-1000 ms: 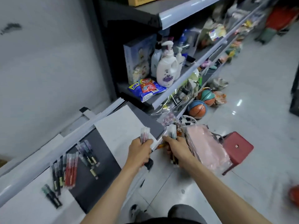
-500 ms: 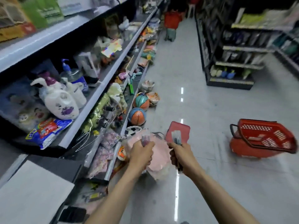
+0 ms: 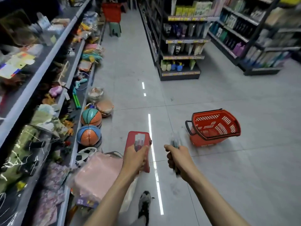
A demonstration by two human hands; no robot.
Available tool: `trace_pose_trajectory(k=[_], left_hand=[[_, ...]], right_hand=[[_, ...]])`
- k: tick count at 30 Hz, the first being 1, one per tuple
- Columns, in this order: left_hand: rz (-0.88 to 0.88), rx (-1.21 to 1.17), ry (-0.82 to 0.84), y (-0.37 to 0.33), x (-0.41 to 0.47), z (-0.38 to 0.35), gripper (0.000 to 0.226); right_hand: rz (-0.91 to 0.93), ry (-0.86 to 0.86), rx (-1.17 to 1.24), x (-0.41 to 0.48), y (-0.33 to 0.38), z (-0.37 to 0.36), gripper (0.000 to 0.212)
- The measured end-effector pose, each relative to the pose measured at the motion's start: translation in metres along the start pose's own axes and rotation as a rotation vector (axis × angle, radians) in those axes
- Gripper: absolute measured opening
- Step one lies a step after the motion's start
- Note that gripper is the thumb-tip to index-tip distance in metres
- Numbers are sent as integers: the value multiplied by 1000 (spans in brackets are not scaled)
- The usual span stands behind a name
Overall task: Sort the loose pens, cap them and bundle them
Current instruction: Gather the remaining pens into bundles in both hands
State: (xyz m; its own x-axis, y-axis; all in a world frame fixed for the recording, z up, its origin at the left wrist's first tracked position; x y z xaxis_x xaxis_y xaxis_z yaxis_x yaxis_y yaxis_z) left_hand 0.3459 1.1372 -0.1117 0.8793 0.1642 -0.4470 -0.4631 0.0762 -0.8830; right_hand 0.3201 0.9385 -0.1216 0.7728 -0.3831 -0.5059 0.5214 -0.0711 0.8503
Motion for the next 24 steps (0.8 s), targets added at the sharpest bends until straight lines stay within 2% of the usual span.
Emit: trace_pose_trajectory(k=[12, 19, 24], left_hand=[[-16, 15, 117, -121, 187, -106, 20], [-5, 12, 75, -175, 305, -173, 21], [34, 51, -25, -218, 385, -213, 16]], right_hand=[[-7, -91, 51, 181, 119, -10, 23], [-3, -27, -19, 320, 187, -20, 21], [11, 62, -88, 427, 256, -33, 13]])
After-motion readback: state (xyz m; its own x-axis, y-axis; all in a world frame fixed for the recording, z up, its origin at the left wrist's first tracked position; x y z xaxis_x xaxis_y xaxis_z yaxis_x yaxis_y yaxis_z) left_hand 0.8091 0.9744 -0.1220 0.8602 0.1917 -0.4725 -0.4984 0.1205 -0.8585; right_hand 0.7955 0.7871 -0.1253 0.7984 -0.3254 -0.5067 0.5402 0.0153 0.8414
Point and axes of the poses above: each hand's wrist, its own x-axis towards the middle knuckle, its own z-axis out of the back of the hand, y = z × x, the point moved 8 cm from there along x, towards the middle knuckle, and after that the axes turned 9 degrees about -y, right-handed, at the moved point
